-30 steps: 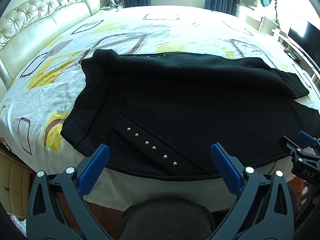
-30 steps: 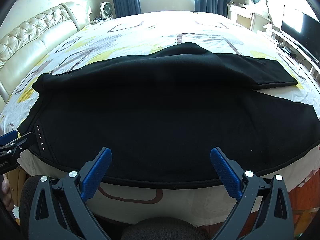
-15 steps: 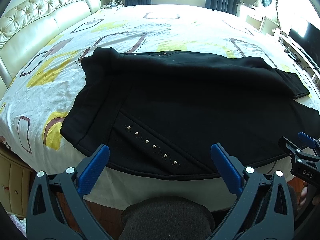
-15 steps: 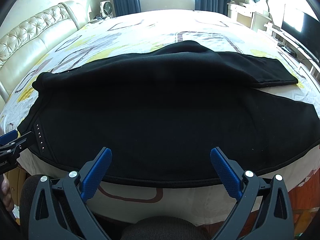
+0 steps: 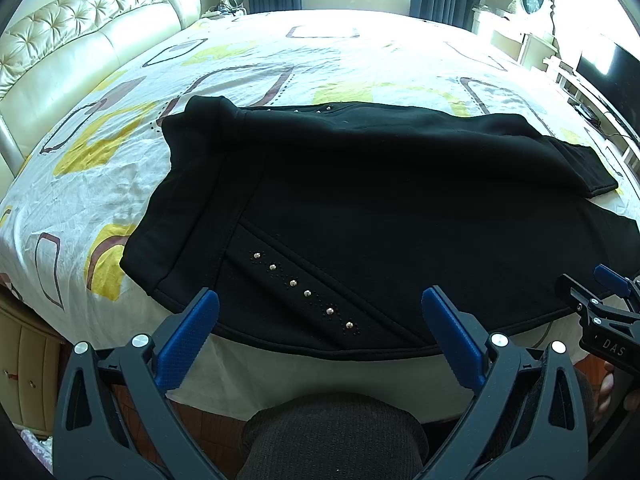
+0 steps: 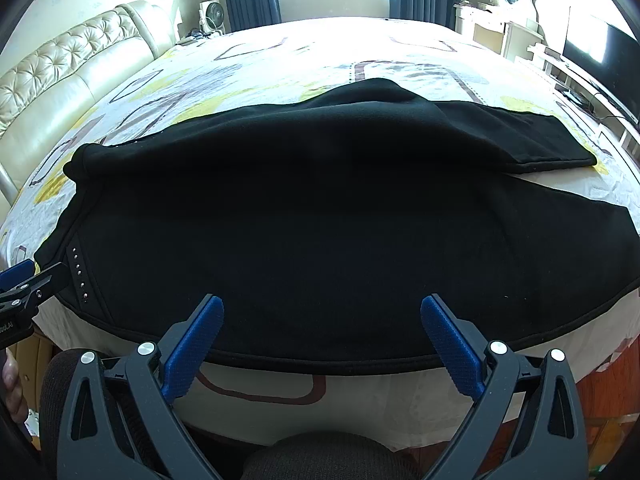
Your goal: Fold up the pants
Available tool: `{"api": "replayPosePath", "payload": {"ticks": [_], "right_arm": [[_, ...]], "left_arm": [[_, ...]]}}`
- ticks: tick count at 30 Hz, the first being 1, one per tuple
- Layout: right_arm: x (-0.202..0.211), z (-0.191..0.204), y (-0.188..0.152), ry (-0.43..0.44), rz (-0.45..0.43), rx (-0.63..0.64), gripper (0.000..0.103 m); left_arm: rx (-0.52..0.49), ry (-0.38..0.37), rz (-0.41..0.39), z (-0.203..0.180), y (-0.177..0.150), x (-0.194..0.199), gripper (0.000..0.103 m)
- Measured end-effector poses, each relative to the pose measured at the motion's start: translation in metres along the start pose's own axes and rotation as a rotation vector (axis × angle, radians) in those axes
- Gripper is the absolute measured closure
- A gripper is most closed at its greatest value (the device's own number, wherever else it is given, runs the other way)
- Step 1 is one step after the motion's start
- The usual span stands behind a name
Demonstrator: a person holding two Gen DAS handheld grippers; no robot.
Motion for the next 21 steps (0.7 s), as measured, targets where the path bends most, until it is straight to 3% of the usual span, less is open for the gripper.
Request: {"api": "replayPosePath", "payload": {"ticks": [17,21], "right_arm": [[-0.0014,0.0014,-0.0001,0.004,0.005,0.002,0.004],[-0.0007,0.0007,0.0012,0.012,0.01,-0.007,0.004]], "left_arm": [[-0.001,-0.002,0.001,-0.0004,-0.0001,-0.0002,0.002],[0.0,-0.042,0.022,0.0006,0.0041,0.0014,0.002]]}}
Point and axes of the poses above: each gripper's, at about its wrist camera, not at the fingertips, and x roughly against the way its jaws point, z to its left, y to its top, the point moved 9 cm from there along -x, roughly the way its jaws point, and after that the axes turned 10 degrees about -y, right-handed, at the moved point
